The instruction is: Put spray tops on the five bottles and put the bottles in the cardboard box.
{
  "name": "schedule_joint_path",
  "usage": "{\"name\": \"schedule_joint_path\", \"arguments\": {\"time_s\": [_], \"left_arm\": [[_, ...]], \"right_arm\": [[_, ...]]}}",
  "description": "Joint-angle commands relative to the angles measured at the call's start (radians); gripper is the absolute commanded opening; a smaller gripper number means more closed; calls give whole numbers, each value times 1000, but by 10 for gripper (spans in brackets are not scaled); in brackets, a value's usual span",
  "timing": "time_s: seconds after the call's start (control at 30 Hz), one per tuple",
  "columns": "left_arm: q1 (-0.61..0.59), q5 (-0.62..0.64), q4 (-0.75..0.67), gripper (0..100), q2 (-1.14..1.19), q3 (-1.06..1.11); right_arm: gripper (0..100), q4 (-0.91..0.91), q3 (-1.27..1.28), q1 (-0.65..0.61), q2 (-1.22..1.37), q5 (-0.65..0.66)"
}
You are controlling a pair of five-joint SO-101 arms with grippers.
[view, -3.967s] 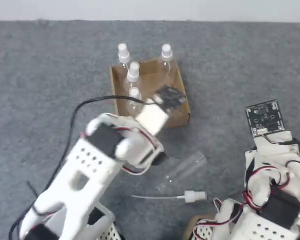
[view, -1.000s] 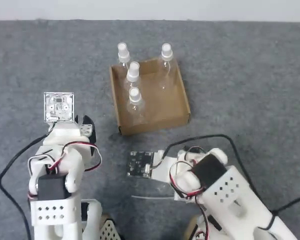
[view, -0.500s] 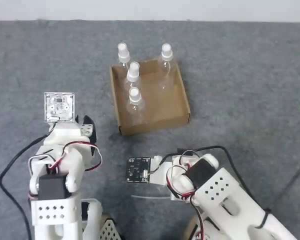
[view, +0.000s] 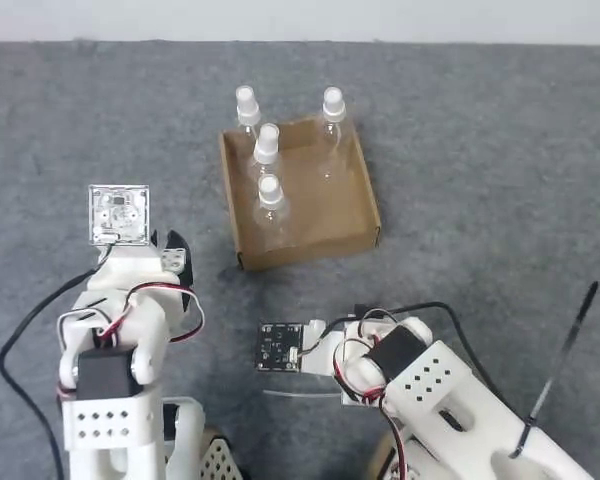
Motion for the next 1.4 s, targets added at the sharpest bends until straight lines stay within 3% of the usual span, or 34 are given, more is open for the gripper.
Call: {"name": "schedule_joint_path", "arguments": {"time_s": [0.0, 0.43, 0.63, 1.13, 1.37], "left_arm": [[-5, 15, -23, 62, -18, 5], [-2, 15, -23, 62, -18, 5], [-3, 15, -25, 62, -18, 5], [-5, 15, -23, 62, -18, 5], [-5, 14, -23, 62, -18, 5]], "right_arm": [[351, -48, 5, 10, 15, 6], [351, -166, 51, 277, 13, -6], [351, -171, 43, 288, 5, -169], [351, -171, -17, 289, 13, -431], [351, -171, -25, 289, 15, -486]]}}
